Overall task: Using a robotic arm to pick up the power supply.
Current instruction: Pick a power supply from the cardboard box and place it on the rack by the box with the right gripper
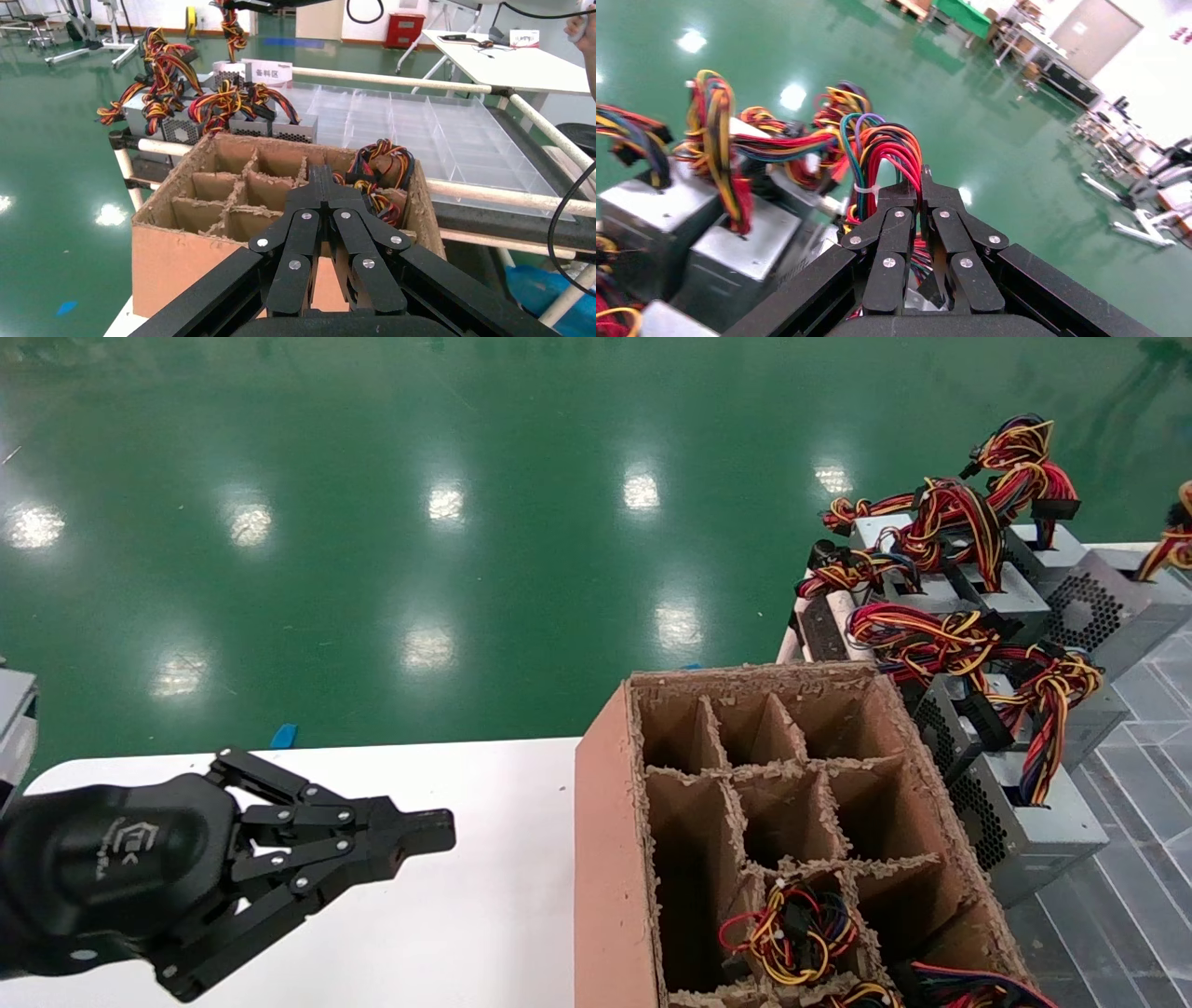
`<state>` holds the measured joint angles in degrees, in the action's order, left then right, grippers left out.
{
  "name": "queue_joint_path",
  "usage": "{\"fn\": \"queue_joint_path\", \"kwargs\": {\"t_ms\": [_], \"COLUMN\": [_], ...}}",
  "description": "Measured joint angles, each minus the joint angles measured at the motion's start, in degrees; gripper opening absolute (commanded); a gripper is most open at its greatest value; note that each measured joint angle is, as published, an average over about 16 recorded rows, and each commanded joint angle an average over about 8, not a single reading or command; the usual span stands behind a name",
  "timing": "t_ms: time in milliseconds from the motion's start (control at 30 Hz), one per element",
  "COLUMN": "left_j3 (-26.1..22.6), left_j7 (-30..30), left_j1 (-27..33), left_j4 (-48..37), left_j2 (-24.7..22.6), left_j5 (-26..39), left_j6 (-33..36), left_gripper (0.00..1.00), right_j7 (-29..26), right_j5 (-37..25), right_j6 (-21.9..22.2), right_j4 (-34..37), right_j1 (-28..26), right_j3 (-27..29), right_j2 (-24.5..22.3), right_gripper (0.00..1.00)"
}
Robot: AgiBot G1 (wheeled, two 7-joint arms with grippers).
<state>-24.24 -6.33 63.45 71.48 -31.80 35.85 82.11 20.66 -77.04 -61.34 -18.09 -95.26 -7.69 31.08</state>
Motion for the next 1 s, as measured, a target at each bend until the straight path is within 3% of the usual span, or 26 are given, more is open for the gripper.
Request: {"fn": "queue_joint_path", "kwargs": {"t_ms": [467,1000], "left_j3": [0.00,0.00], "left_j7": [0.00,0.00], "left_j1": [0.00,0.00], "left_j4": [0.00,0.00], "left_j2": [0.00,0.00], "left_j5": [0.00,0.00], "left_j6": [0.00,0.00], "left_gripper": [0.00,0.00], "right_j7": [4.43,7.04], "right_j5": [-1.68,-4.32], "right_j6": [-2.17,-4.46], "right_j4": [9.50,13.32], "right_j1": [-5.21,-9.61], "right_j3": [-1.02,-3.00], "right_j2": [0.15,3.28], "right_gripper": [0.00,0.00]}}
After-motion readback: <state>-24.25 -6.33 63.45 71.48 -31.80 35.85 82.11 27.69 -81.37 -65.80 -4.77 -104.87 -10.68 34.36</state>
